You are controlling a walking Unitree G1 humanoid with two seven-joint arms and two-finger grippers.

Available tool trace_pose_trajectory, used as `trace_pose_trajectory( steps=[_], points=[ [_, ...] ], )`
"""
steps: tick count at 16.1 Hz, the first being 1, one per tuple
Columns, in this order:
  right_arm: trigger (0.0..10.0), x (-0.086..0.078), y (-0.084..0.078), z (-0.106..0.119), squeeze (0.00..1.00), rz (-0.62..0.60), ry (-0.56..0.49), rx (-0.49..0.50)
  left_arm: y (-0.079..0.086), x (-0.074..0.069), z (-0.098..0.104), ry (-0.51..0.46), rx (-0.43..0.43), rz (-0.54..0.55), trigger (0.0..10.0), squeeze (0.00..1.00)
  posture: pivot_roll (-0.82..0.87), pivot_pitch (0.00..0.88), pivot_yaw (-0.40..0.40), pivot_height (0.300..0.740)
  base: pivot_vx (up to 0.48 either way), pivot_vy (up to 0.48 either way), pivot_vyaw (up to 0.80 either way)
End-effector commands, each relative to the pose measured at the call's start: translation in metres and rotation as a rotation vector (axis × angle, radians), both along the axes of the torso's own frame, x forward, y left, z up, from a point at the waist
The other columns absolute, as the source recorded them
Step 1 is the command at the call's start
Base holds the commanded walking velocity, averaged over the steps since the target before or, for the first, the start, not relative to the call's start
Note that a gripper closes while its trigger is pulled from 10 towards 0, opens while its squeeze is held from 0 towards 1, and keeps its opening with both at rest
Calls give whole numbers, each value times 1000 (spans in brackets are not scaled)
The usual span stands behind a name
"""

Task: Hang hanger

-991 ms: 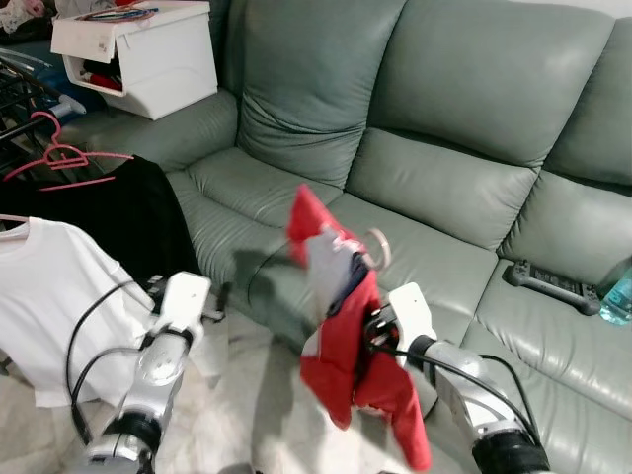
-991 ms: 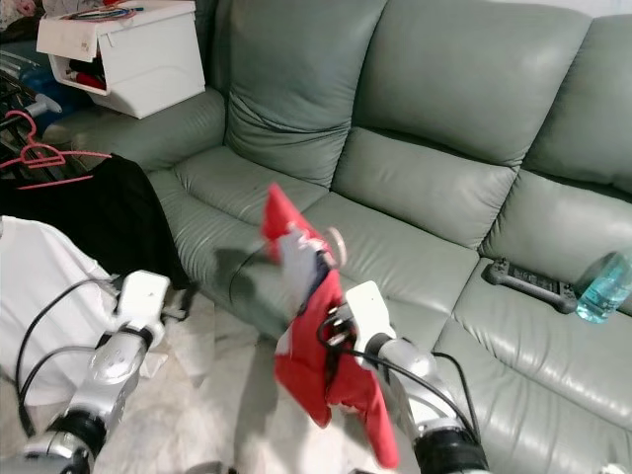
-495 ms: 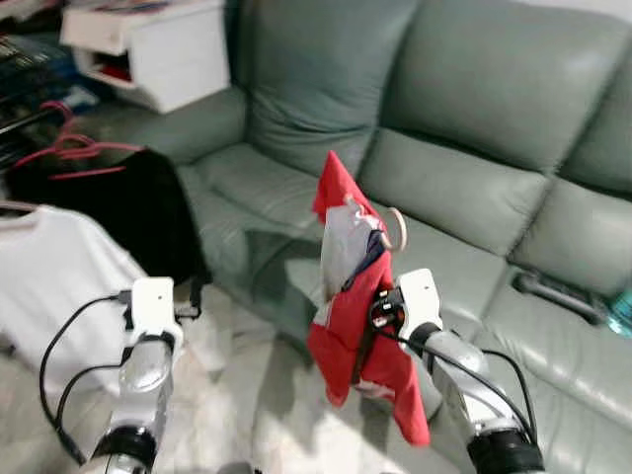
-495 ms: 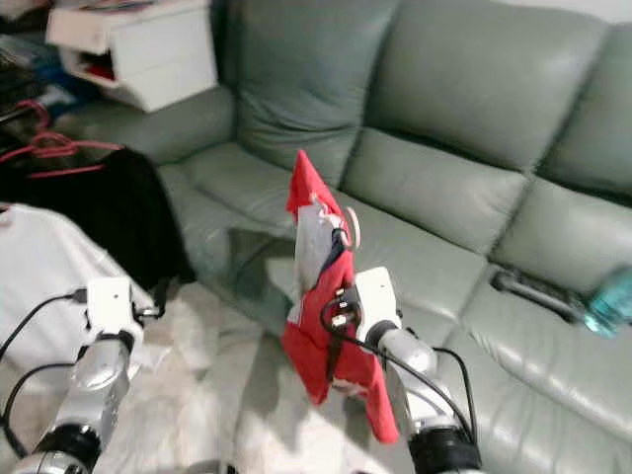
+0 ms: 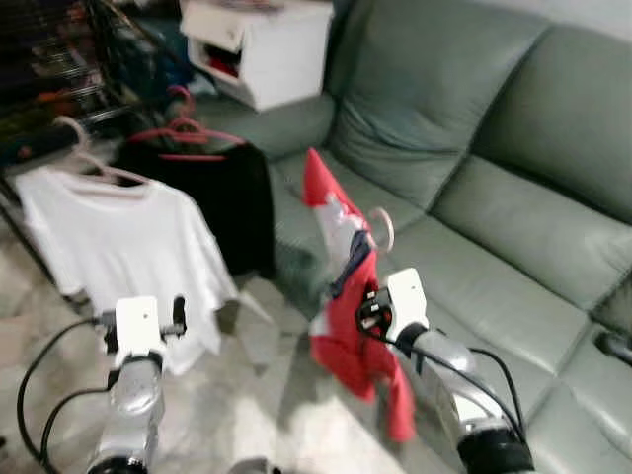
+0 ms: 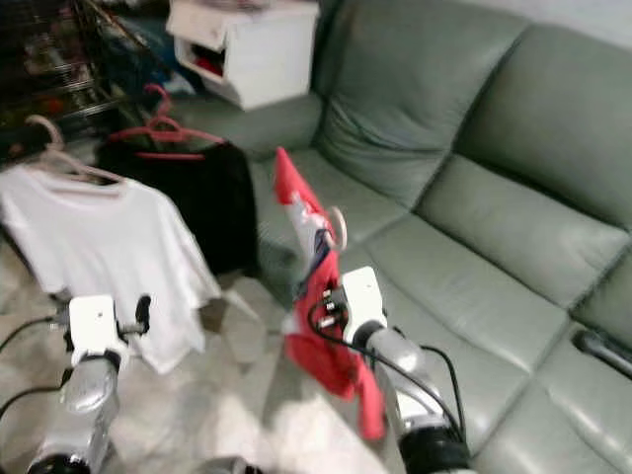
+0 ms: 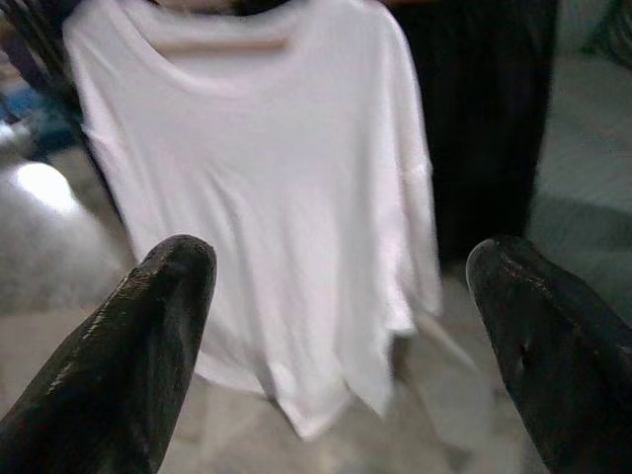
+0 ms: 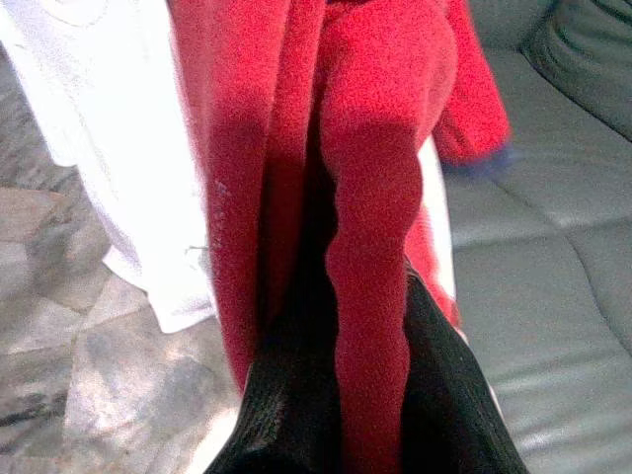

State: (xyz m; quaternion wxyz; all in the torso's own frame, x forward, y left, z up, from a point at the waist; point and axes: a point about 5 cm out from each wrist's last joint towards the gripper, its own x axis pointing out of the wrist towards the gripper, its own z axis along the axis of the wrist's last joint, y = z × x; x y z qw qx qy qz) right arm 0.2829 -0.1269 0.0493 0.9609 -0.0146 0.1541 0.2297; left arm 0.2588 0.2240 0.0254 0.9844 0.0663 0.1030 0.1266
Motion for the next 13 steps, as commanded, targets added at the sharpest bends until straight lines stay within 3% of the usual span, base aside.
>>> trace_pose_trajectory(
  steps=[1,5,13],
  points=[
    [10000,6,-7,8,0,-21,-33,2,-7,7,11,-24,44,-2,10000,0,51,0,-2,740,0,0,0],
    [10000,12,-7,14,0,-51,-66,11,-3,6,32,-67,113,1,10000,0,81,0,20,740,0,0,264],
    [10000,-13,-23,-4,0,-121,-12,-9,-7,-19,12,35,99,-14,10000,0,14,0,4,740,0,0,523]
  ],
)
